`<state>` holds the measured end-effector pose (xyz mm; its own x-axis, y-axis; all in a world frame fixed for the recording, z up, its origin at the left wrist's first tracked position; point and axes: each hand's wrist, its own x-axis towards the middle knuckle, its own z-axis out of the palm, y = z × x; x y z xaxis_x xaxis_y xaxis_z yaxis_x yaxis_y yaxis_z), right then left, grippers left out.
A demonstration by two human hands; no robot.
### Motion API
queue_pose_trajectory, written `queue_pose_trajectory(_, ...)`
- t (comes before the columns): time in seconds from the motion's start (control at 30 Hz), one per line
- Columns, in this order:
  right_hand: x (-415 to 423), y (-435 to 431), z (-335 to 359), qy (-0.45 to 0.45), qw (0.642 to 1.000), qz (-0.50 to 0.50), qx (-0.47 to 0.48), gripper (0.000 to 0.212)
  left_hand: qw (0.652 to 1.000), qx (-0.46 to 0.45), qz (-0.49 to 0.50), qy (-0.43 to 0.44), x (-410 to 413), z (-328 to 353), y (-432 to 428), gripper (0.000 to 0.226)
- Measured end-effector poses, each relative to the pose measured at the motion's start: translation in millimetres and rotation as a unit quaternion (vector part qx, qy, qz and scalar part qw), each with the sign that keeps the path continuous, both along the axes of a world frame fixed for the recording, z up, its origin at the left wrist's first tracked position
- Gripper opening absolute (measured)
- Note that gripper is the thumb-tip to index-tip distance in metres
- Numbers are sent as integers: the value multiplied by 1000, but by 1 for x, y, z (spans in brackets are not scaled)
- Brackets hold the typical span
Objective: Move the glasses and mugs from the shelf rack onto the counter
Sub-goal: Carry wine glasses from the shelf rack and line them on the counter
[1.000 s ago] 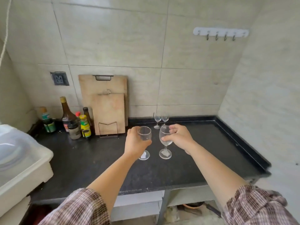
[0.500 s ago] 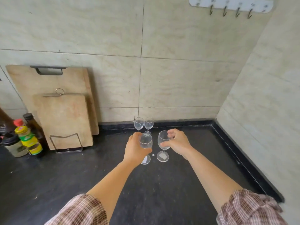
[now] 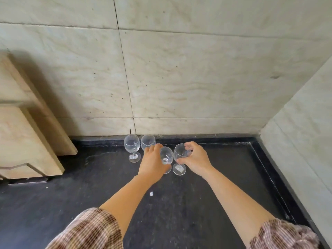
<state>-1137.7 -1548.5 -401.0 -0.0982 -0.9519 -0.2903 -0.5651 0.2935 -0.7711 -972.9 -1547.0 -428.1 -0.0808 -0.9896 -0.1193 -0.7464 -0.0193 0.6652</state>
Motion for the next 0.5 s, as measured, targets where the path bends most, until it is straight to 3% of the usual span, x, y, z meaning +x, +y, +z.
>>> queue_pose_trajectory(0.2,-15,-37,-18,-2,1000,2,-1,71,977,-117,-61,-166,-8,-7,-39,64)
queue_pose_trajectory(0.5,-19,-65,-36,-23,1000,-3,0,66,958,-111,-66,-257,-13,-13,-68,62)
